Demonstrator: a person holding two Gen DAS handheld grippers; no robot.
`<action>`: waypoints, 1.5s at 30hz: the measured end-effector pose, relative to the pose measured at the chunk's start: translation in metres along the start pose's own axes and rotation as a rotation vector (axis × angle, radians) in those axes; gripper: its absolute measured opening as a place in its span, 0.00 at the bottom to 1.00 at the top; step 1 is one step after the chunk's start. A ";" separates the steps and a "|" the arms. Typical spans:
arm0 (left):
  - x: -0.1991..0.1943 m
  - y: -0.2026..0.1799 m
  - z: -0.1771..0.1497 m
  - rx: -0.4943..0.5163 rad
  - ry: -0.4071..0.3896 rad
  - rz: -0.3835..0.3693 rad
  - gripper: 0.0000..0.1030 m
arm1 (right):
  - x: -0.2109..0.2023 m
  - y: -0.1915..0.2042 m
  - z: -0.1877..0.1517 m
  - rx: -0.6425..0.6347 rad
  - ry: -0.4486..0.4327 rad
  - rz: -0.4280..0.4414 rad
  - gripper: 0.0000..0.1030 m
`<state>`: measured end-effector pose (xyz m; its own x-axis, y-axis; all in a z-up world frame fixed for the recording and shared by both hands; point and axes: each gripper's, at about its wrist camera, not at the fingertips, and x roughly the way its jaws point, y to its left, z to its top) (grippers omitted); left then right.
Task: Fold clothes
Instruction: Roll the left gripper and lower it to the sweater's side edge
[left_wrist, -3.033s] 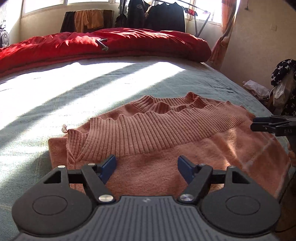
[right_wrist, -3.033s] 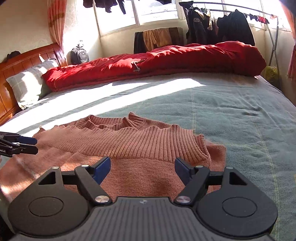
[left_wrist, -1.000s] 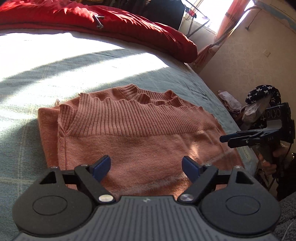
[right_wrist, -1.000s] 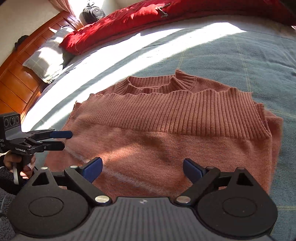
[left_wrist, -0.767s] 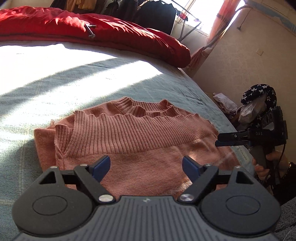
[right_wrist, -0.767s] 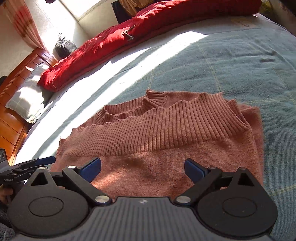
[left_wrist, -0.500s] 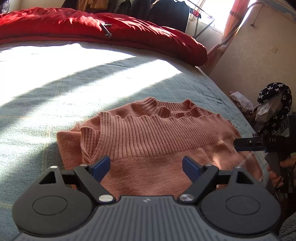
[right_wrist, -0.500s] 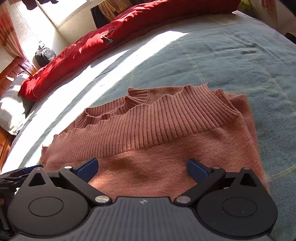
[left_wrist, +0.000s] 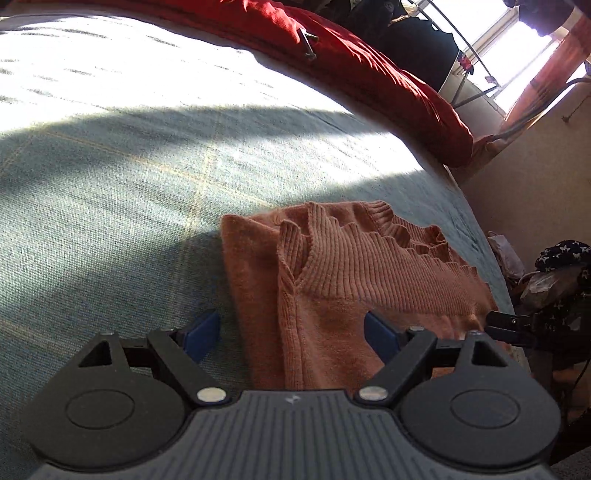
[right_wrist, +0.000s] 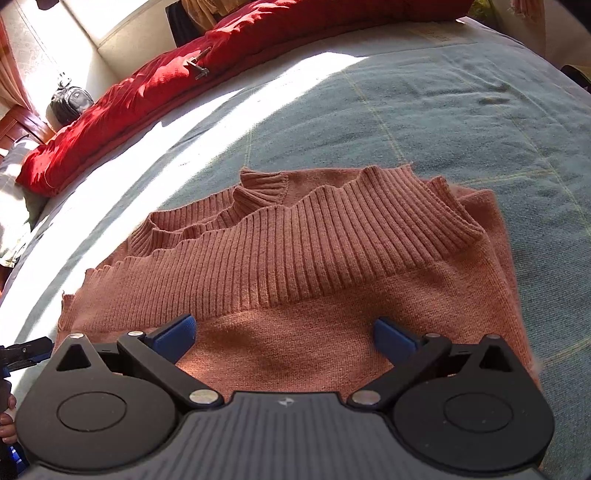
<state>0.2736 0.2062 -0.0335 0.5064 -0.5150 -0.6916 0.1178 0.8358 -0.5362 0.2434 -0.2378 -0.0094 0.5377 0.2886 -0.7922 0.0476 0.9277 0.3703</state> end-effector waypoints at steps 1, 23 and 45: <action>0.002 0.002 0.002 -0.005 0.000 -0.014 0.83 | 0.000 0.001 0.000 -0.003 0.002 -0.003 1.00; 0.033 0.040 0.007 -0.261 0.209 -0.359 0.84 | -0.018 0.040 -0.008 -0.035 -0.044 0.100 1.00; 0.050 0.045 0.008 -0.274 0.291 -0.475 0.85 | -0.035 0.039 -0.004 0.039 -0.092 0.001 1.00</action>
<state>0.3113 0.2195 -0.0880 0.1942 -0.8819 -0.4295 0.0298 0.4430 -0.8960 0.2231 -0.2104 0.0305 0.6130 0.2646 -0.7444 0.0791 0.9169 0.3912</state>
